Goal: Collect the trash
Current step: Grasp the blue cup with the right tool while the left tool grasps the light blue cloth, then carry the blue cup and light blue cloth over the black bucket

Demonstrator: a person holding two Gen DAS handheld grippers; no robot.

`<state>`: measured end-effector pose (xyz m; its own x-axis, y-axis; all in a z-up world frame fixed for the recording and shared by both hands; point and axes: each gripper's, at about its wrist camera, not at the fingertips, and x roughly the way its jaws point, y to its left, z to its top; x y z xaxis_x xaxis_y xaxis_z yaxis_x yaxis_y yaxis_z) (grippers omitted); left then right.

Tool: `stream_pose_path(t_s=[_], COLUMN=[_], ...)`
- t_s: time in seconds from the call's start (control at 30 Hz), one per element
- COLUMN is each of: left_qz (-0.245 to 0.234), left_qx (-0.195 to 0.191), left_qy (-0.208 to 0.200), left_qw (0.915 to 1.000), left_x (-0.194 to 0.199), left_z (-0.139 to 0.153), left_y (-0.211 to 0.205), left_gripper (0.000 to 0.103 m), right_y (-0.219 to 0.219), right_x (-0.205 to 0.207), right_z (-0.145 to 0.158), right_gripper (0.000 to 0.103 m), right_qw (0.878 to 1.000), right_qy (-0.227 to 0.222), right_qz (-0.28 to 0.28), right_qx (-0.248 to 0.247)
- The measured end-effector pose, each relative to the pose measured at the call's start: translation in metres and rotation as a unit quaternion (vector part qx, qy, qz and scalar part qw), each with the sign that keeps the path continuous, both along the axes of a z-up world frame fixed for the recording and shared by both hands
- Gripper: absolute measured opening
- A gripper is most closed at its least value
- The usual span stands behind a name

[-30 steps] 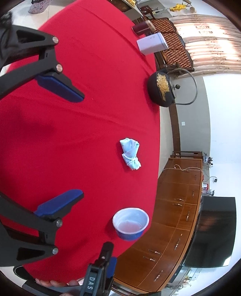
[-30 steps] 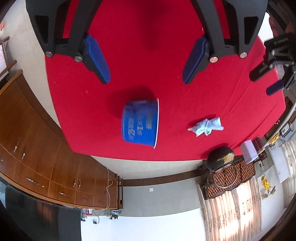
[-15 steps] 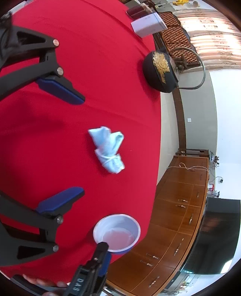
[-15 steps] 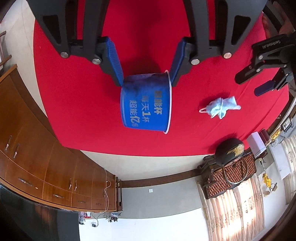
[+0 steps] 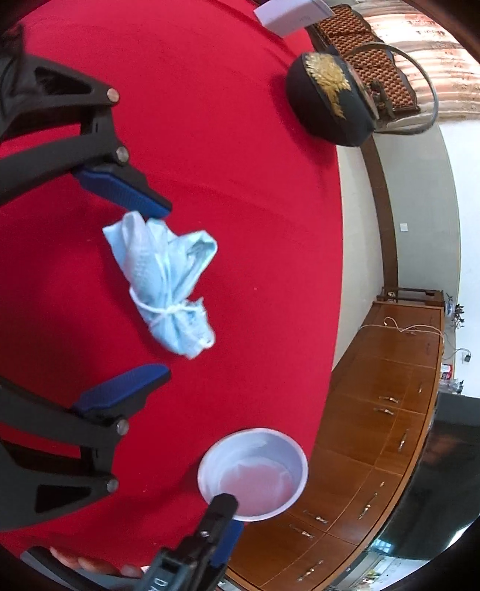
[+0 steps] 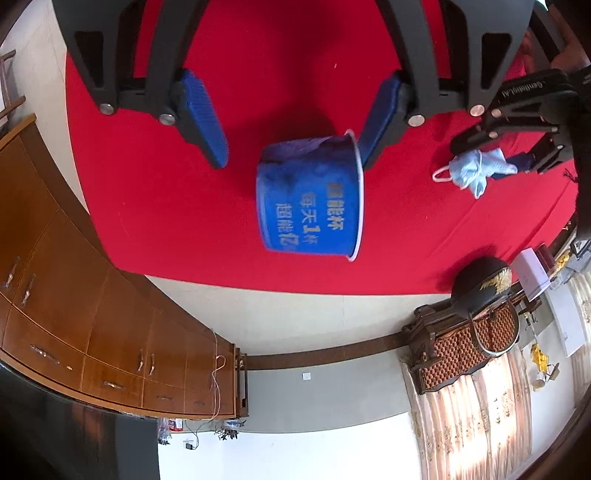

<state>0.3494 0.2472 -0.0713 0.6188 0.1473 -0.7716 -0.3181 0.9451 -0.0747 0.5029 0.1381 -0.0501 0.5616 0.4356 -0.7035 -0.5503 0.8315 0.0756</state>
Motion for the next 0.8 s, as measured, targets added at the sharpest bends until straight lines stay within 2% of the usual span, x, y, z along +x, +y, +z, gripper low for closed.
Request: stream_pose_path(t_s=[0.07,0.17,0.23,0.27,0.33,0.4,0.67,0.8], left_qz=[-0.001,-0.001,-0.004,-0.007,-0.011,-0.015,-0.025,-0.026], left_qx=[0.000,-0.006,-0.009,-0.012,-0.017,-0.015,0.008,0.002], left_qy=[0.000,0.004,0.003,0.001,-0.009,-0.019,-0.039,-0.046], left_qw=[1.0000,1.0000,0.9999,0.9999,0.9998,0.9996,0.9989,0.9986], left_x=[0.002,0.005,0.007,0.007,0.006,0.002,-0.022,-0.033], left_z=[0.000,-0.002,-0.001,-0.001,0.001,0.004,0.013,0.017], left_y=[-0.001,0.000,0.000,0.000,-0.001,-0.003,-0.015,-0.018], left_gripper=[0.081,0.071,0.064,0.061,0.047,0.043,0.040,0.040], right_y=[0.004,0.011,0.014,0.016,0.016,0.014,0.006,-0.002], right_x=[0.008,0.024,0.028,0.027,0.021,0.018,-0.002,-0.017], right_z=[0.000,-0.002,-0.003,-0.004,-0.005,-0.006,-0.002,0.005], right_gripper=[0.075,0.075,0.054,0.054,0.054,0.054,0.054,0.054], right_qw=[1.000,1.000,0.999,0.999,0.999,0.999,1.000,1.000], right_qy=[0.001,0.022,0.036,0.036,0.028,0.025,0.003,-0.007], right_qz=[-0.001,0.005,0.009,0.013,0.015,0.014,0.014,0.010], right_qx=[0.002,0.018,0.031,0.027,0.022,0.021,0.010,0.007])
